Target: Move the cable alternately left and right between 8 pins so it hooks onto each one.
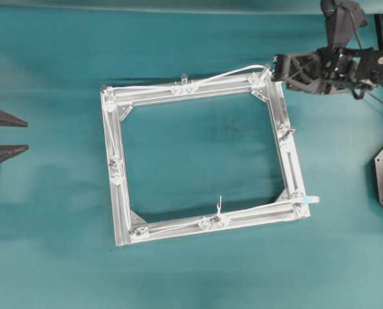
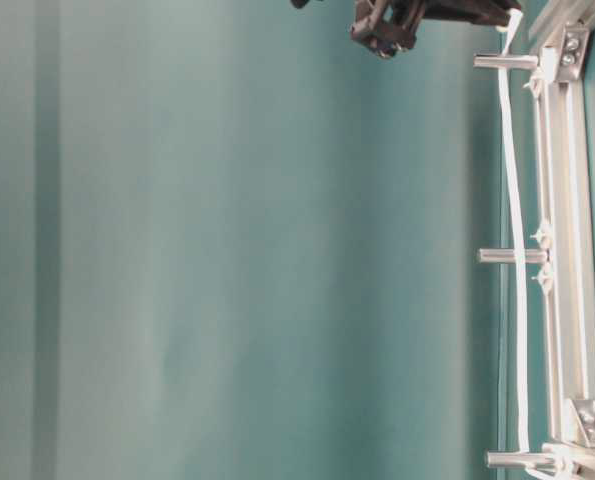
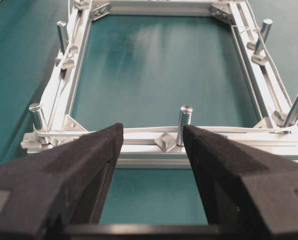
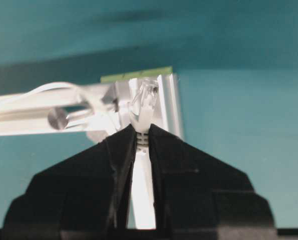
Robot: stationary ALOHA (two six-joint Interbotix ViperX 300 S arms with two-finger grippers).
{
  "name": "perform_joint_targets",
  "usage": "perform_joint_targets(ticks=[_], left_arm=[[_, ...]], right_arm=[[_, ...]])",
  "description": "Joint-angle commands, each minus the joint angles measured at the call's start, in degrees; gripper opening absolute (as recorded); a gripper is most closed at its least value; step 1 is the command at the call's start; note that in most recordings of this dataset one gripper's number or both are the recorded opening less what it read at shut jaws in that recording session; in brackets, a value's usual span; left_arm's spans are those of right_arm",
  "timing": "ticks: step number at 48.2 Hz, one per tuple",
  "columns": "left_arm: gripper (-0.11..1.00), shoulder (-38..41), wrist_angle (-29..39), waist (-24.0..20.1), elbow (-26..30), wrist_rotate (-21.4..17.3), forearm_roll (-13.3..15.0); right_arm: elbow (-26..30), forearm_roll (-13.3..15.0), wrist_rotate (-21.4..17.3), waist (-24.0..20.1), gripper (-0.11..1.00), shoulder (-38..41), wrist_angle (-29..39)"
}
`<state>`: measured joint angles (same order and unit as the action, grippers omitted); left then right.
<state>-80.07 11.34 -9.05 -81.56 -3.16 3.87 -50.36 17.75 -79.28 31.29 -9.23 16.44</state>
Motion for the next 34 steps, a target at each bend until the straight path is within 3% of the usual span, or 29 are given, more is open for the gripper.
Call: perform_joint_targets(ticks=[1, 16, 34], left_arm=[[0.64, 0.44, -0.35, 0.09, 0.7, -0.35, -0.26], [0.64, 0.44, -0.35, 0.09, 0.7, -0.26, -0.26], [0.64, 0.44, -0.26, 0.09, 0.7, -0.35, -0.26]], right_arm=[[1.32, -0.79, -0.44, -1.58, 0.1, 0.09, -0.79], [0.53, 0.62, 0.18, -5.27, 0.1, 0.53, 0.79], [0.88, 1.49, 1.05, -5.62, 0.12, 1.41, 1.14]])
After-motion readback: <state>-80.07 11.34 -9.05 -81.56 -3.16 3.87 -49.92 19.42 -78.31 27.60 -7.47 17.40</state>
